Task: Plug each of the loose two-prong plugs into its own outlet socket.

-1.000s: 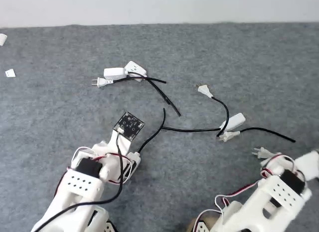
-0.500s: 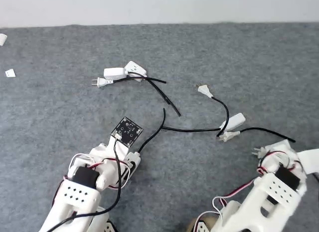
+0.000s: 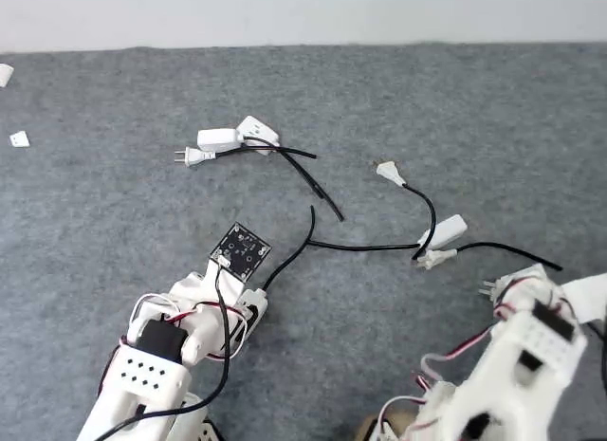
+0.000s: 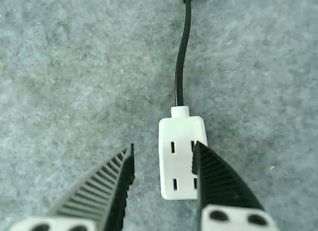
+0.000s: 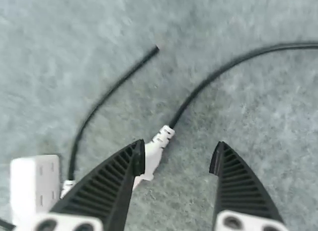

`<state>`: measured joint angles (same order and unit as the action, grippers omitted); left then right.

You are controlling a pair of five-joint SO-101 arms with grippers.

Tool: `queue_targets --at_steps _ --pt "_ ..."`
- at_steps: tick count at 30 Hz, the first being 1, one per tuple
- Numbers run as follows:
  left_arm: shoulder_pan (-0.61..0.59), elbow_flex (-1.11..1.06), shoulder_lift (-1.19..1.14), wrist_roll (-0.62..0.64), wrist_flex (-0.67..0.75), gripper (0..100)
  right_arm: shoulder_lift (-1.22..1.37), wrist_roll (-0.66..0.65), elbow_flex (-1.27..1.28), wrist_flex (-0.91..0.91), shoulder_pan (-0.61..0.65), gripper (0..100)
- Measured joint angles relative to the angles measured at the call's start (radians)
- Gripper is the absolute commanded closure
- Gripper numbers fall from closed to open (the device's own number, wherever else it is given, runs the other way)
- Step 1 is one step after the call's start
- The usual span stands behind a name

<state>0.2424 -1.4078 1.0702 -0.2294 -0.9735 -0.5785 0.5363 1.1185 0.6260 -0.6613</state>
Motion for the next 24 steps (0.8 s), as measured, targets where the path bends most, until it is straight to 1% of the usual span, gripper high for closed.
queue_targets --at_steps 5,9,14,20,24 --pt "0.000 0.000 0.000 0.000 0.000 82 0.158 -0.002 -0.114 0.060 0.000 79.0" --pt "0.000 0.000 0.000 0.000 0.000 82 0.175 -0.005 -0.132 0.060 0.000 79.0" --pt "0.000 0.000 0.000 0.000 0.000 82 0.183 -0.005 -0.132 -0.003 0.000 79.0" --pt "0.000 0.000 0.000 0.000 0.000 82 0.187 -0.005 -0.132 -0.017 0.021 79.0" --pt "0.000 0.000 0.000 0.000 0.000 82 0.249 -0.008 -0.140 -0.018 0.023 79.0"
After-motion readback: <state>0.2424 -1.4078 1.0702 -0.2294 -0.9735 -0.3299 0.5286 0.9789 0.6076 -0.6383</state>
